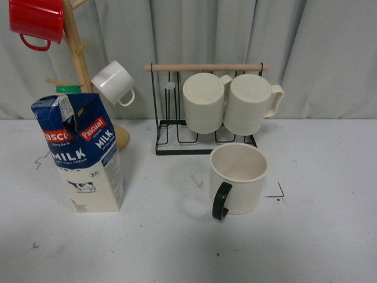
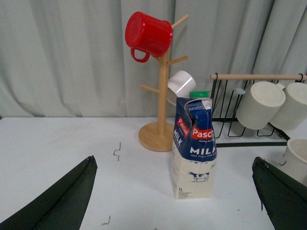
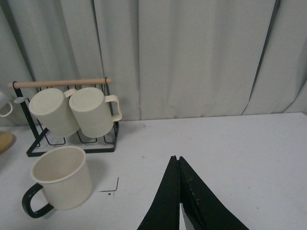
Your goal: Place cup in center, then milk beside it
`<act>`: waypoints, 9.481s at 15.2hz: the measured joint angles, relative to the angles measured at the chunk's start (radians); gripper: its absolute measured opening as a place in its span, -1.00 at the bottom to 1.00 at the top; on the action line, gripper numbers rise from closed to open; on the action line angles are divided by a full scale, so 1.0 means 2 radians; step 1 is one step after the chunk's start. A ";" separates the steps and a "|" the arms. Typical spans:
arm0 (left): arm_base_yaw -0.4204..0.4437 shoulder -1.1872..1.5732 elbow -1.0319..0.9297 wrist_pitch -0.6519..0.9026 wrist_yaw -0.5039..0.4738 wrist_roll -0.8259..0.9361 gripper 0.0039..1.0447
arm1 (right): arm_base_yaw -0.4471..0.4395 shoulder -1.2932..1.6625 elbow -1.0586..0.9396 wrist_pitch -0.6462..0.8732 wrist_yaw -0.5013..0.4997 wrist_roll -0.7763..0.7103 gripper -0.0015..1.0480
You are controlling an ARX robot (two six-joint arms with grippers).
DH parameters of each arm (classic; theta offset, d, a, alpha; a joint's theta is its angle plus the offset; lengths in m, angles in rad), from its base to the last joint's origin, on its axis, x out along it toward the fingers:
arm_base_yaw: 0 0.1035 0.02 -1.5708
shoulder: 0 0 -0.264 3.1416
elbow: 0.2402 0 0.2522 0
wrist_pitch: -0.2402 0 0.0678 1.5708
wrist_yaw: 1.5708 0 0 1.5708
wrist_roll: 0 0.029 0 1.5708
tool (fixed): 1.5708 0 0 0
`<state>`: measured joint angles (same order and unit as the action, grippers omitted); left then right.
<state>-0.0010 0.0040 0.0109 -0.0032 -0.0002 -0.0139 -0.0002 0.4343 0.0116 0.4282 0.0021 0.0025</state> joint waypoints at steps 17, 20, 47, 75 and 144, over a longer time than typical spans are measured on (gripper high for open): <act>0.000 0.000 0.000 0.000 0.000 0.000 0.88 | 0.000 -0.215 0.000 -0.219 -0.001 0.000 -0.96; 0.000 0.000 0.000 0.000 0.000 0.000 0.88 | 0.000 -0.216 0.000 -0.216 -0.001 0.000 -0.50; -0.041 0.855 0.222 0.491 0.035 -0.058 0.88 | 0.000 -0.216 0.000 -0.216 -0.001 0.000 0.87; -0.208 0.918 0.384 0.406 -0.034 -0.136 -0.71 | 0.000 -0.216 0.000 -0.216 -0.001 0.000 0.87; -0.001 0.000 0.000 0.000 0.000 0.000 0.67 | 0.000 -0.216 0.000 -0.216 -0.001 0.000 0.87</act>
<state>-0.0021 0.0036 0.0109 -0.0036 -0.0002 -0.0147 -0.0002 0.0025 0.0116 -0.0032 -0.0002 0.0021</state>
